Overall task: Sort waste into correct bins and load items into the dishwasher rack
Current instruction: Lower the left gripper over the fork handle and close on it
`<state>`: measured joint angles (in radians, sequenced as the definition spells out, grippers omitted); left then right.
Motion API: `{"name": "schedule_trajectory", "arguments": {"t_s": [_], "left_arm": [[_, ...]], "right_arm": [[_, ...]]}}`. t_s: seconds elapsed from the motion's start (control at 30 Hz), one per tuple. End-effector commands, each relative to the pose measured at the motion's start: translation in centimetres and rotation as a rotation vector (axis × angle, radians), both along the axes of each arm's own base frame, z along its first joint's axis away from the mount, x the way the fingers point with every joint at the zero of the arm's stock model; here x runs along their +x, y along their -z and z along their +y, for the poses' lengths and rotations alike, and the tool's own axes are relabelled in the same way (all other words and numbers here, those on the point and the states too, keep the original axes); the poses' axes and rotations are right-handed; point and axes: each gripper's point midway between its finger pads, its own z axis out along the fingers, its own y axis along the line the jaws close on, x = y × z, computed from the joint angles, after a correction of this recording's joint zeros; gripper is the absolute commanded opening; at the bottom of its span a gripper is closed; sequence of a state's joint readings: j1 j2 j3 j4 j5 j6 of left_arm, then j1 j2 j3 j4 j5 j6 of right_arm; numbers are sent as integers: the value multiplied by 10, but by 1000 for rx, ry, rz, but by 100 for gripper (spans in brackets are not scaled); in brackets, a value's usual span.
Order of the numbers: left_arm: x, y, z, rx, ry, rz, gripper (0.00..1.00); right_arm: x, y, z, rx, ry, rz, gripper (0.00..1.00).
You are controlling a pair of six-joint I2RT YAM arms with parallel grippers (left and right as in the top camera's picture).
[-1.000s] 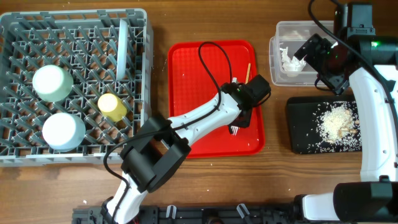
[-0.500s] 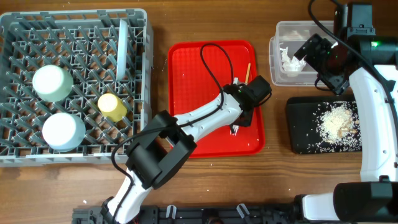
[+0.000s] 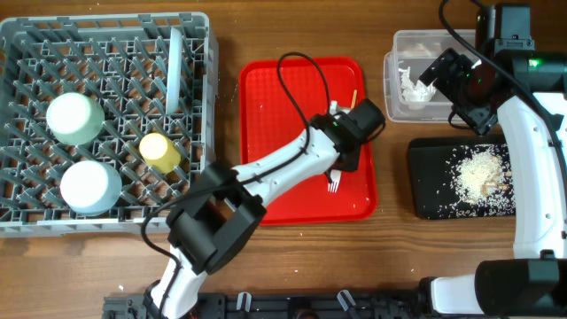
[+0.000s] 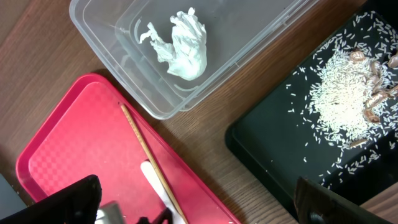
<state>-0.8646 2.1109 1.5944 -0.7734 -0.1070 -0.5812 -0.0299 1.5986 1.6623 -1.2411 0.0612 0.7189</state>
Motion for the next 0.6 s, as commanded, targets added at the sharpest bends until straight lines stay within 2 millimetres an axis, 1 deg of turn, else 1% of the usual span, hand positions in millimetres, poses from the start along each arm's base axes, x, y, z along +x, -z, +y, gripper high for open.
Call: {"name": "schedule_trajectory", "arguments": {"t_s": [0.0,0.1,0.17,0.37,0.47,0.5,0.57], "left_arm": [[11,-2,13,8,-41,-12,47],[7,15,15,32,-37,19,47],[5,19,14,39,-33,26,47],[4,21,12,38,-28,24,47],[1,29,12,50,-25,40,47],[-1,36,11,52,-21,60,47],[-5,43,11,54,-17,80,47]], "right_arm": [[0,-15,-4,-14,24,-43,100],[0,-15,-4,-14,24,-43,100],[0,-15,-4,-14,24,-43,100],[0,-15,-4,-14,24,-43,100],[0,-15,-4,-14,24,-43,100],[0,-15,-4,-14,24,-43,100],[0,-15,-4,-14,24,-43,100]]}}
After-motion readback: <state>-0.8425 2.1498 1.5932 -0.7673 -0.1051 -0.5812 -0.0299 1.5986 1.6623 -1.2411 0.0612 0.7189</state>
